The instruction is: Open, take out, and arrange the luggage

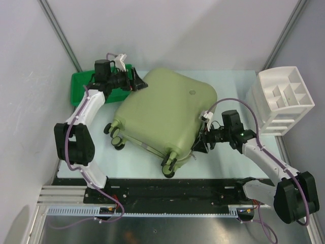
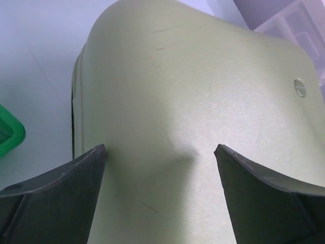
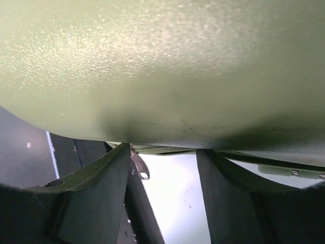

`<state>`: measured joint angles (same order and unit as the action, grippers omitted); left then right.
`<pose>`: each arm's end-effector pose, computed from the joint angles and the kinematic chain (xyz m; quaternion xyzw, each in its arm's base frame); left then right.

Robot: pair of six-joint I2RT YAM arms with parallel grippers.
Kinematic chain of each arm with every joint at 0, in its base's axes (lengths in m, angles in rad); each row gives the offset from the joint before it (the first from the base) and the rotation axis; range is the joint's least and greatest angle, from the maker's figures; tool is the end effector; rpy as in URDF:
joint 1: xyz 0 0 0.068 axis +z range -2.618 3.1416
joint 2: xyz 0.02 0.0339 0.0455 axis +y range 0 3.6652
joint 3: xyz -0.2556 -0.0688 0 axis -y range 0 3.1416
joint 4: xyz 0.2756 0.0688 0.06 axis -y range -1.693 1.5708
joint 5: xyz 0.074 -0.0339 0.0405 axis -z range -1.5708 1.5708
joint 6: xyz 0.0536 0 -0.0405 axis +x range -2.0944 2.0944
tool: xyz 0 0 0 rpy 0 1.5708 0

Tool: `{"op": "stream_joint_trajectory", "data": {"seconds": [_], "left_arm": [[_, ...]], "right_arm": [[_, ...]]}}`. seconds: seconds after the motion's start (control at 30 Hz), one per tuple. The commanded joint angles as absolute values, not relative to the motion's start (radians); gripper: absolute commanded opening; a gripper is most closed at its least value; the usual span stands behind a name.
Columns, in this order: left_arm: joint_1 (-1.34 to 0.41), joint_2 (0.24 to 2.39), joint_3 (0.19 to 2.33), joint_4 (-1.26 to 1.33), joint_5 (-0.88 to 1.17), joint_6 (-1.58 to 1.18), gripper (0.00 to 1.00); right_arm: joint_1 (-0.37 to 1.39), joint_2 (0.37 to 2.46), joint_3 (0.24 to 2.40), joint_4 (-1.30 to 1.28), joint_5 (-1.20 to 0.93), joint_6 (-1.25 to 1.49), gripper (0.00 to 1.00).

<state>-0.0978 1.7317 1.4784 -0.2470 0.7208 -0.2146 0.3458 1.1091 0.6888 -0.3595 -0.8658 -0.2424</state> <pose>0.4375 -0.0785 0.3000 0.1326 0.8140 -0.3739 0.4243 0.2303 0.1264 0.2082 -0.3975 0.7549 0.4047 0.3293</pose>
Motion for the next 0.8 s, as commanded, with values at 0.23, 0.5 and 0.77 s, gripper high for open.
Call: {"op": "stream_joint_trajectory", "data": {"seconds": [0.23, 0.5, 0.77], "left_arm": [[0.026, 1.318, 1.339, -0.475, 0.810, -0.098, 0.97], [0.052, 1.164, 1.230, -0.502, 0.807, -0.100, 0.99], [0.051, 1.101, 1.190, -0.500, 0.841, -0.097, 0.99]], "right_arm": [[0.394, 0.964, 0.696, -0.297, -0.813, -0.167, 0.63], [0.545, 0.818, 0.594, -0.339, -0.660, -0.071, 0.70], [0.430, 0.893, 0.586, -0.348, -0.867, -0.032, 0.76]]}}
